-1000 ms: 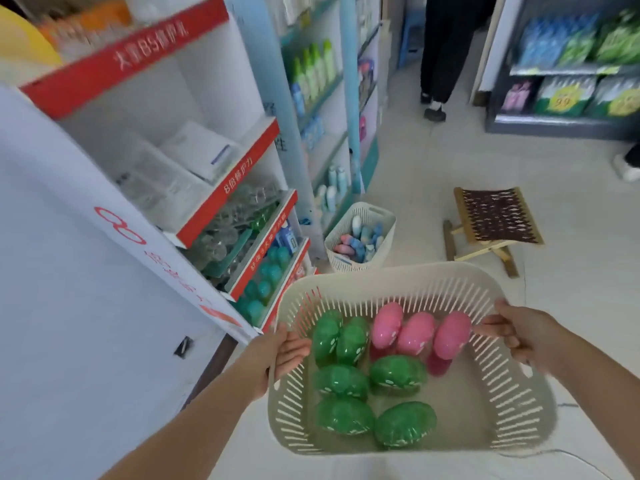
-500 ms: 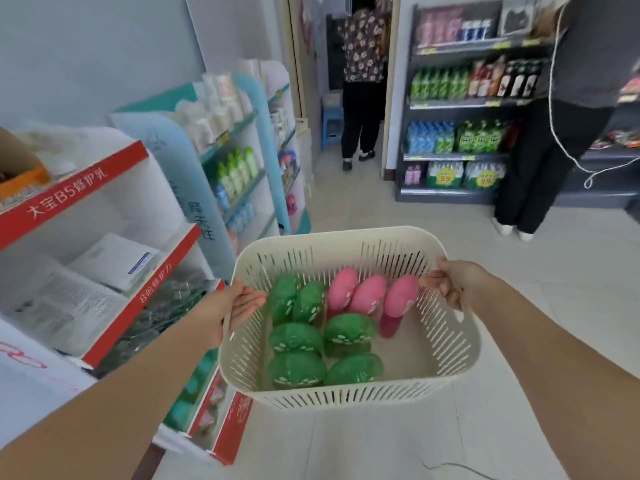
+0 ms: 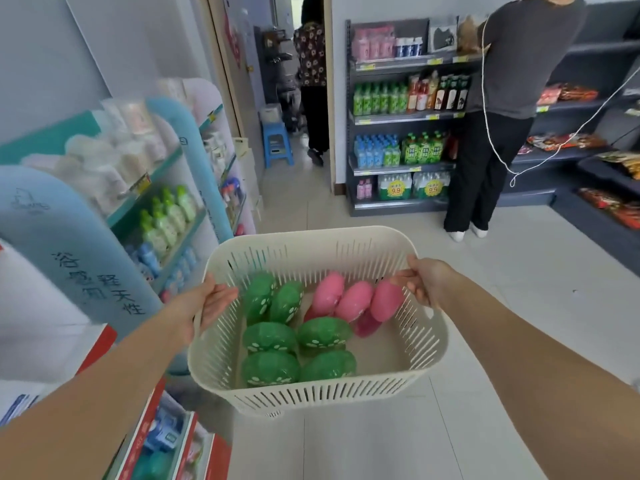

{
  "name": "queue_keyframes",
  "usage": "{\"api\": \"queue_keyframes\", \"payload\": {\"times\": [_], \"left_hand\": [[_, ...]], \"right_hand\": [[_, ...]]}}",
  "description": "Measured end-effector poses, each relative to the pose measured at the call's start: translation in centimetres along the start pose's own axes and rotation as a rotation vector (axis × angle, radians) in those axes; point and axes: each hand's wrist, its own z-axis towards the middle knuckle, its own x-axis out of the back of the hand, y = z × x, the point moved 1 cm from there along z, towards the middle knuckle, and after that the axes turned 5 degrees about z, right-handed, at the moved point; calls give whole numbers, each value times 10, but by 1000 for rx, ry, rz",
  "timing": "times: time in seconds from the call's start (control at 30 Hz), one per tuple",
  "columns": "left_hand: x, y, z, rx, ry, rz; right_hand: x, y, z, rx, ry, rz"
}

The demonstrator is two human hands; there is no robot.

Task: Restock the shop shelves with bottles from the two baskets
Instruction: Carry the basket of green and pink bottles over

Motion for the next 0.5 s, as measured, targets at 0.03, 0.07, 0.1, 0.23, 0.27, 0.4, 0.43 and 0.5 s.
{"api": "queue_keyframes", "payload": {"times": [0.03, 0.07, 0.1, 0.23, 0.27, 0.4, 0.43, 0.5], "left_hand": [[-2, 9, 14, -9, 0, 17], [-6, 19, 30, -15, 1, 33], [-9, 28, 44, -21, 3, 44], [-22, 53, 93, -31, -2, 44], [-25, 58, 104, -28, 5, 38], [-39, 70, 149, -17, 79, 11], [-42, 72, 161, -11, 98, 4], [-53, 76, 183, 7, 131, -15]], "right_hand": [[-5, -5, 9, 3, 6, 9], [-12, -11, 21, -1, 12, 20], [-18, -17, 34, -4, 19, 33], [-40, -44, 83, -6, 14, 60], [-46, -52, 97, -8, 7, 50], [-67, -86, 158, -32, -39, -32], [-71, -94, 175, -37, -54, -51], [-81, -111, 210, -48, -88, -84]]}}
